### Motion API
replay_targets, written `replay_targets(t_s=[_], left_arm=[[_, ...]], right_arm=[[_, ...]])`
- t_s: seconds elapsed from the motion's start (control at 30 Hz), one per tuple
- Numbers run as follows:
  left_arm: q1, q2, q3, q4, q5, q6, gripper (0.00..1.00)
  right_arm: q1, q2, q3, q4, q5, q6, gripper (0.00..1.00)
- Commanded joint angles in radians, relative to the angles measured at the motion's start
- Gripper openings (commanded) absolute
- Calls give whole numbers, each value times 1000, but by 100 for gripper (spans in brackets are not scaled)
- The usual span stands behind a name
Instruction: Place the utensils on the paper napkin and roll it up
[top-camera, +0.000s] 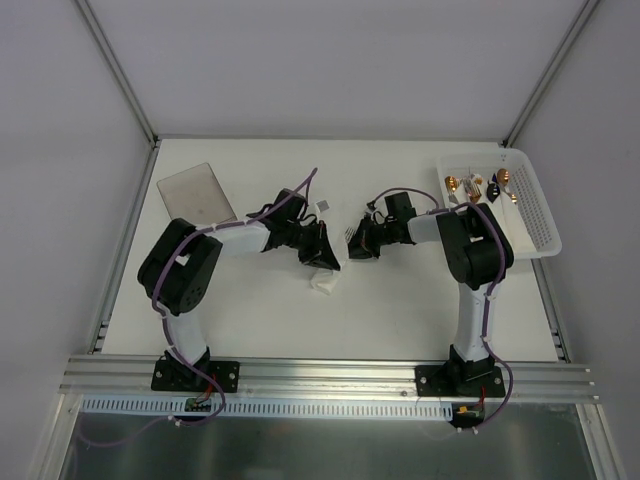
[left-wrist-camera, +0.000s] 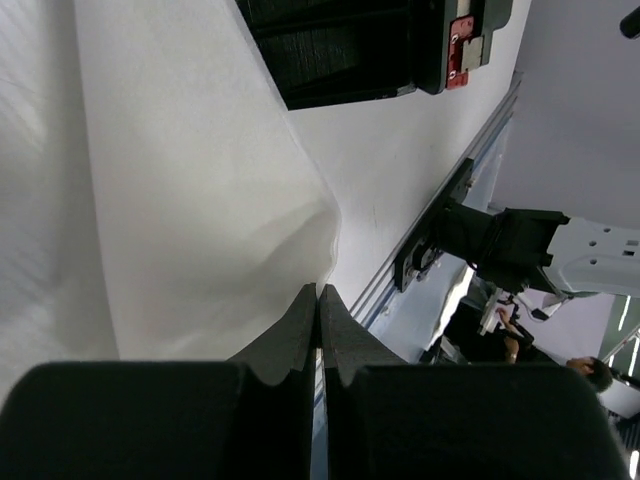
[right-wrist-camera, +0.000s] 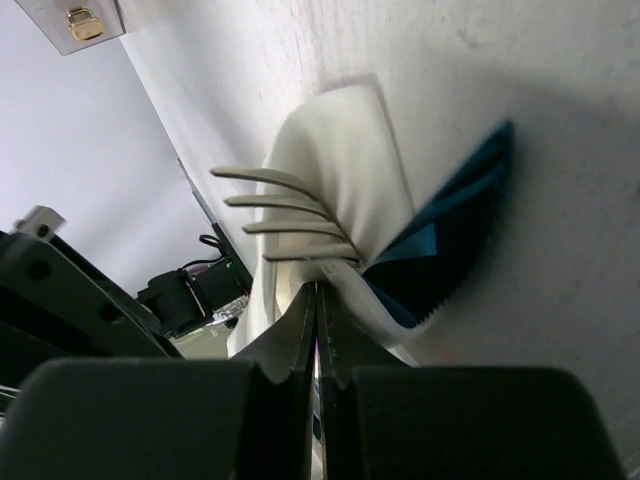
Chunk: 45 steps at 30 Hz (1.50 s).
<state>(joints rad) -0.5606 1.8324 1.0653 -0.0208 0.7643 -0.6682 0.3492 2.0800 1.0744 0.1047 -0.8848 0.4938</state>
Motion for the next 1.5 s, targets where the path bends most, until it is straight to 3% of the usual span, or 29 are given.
replay_targets(t_s=[0.0, 0.2, 0.57, 0.63, 0.83, 0.9, 1.1, 1.3, 1.47], left_arm=[[-33, 7, -68, 249, 73, -209, 0], [-90, 83, -166, 522, 64, -366, 0], [-162, 229, -219, 659, -54, -458, 0], [-167, 254, -220, 639, -72, -461, 0], [-168, 268, -183, 371, -172, -360, 0], [-168, 269, -173, 294, -186, -325, 0], [-170, 297, -162, 222, -194, -280, 0], [-173, 334, -139, 174, -186, -251, 0], [-173, 352, -125, 154, -186, -231, 0]], right_arm=[[16, 23, -28, -142, 170, -54, 0], [17, 19, -36, -154, 204, -57, 0], [17, 17, -45, -155, 221, -47, 0], [16, 17, -44, -154, 218, -52, 0], [4, -4, -2, -198, 185, -106, 0], [-10, -17, 22, -256, 162, -165, 5], [-102, -86, 128, -454, 124, -391, 16], [-153, -156, 162, -533, 127, -482, 14], [-144, -195, 113, -464, 31, -420, 9]])
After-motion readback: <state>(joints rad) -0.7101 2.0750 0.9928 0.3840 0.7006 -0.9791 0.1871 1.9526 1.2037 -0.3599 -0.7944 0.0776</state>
